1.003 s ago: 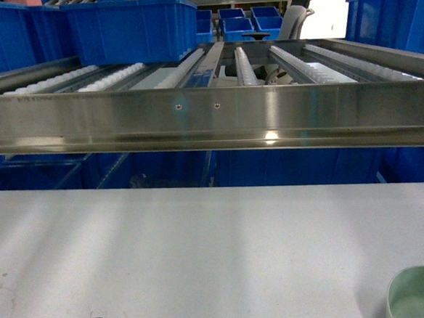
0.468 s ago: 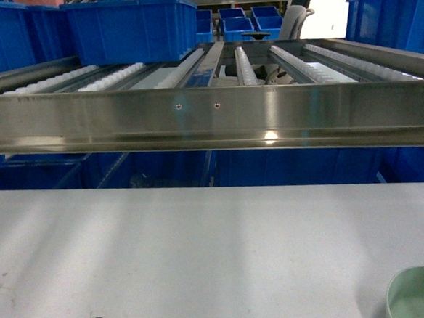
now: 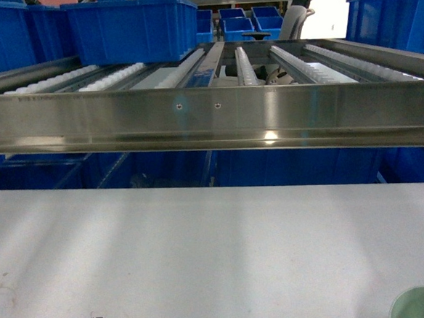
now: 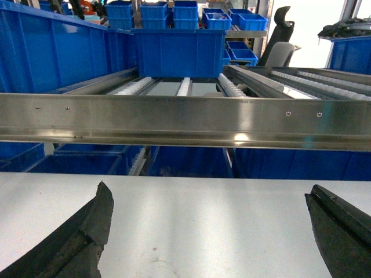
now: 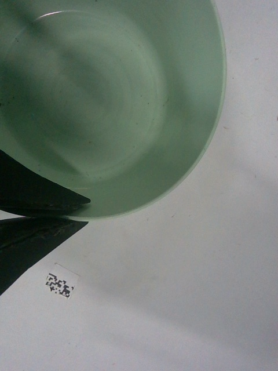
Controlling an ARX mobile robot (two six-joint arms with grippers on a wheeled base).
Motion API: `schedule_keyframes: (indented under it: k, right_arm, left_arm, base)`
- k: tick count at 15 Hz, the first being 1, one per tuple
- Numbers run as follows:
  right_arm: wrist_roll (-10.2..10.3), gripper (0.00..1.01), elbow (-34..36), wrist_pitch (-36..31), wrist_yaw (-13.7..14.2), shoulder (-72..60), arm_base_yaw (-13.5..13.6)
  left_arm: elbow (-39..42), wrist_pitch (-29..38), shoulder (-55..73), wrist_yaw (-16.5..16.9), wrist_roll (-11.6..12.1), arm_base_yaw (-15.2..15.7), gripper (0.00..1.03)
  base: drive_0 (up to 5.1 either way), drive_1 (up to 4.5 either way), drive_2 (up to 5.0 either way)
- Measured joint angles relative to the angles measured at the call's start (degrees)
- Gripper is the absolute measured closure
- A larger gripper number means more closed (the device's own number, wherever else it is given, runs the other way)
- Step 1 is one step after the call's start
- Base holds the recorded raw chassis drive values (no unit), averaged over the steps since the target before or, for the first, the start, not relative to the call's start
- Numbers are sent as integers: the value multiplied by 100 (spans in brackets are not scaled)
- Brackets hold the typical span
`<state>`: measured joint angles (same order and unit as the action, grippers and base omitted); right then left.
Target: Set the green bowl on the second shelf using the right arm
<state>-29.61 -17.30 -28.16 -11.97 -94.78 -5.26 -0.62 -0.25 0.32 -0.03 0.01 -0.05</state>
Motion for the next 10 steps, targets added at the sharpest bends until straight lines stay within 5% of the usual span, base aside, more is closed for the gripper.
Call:
schedule_keyframes:
  k: [10]
  right_arm:
    - [192, 99, 208, -151, -214, 490, -306]
  left_arm:
    - [0, 2, 0, 0, 0, 0, 5]
  base:
    - [0, 0, 0]
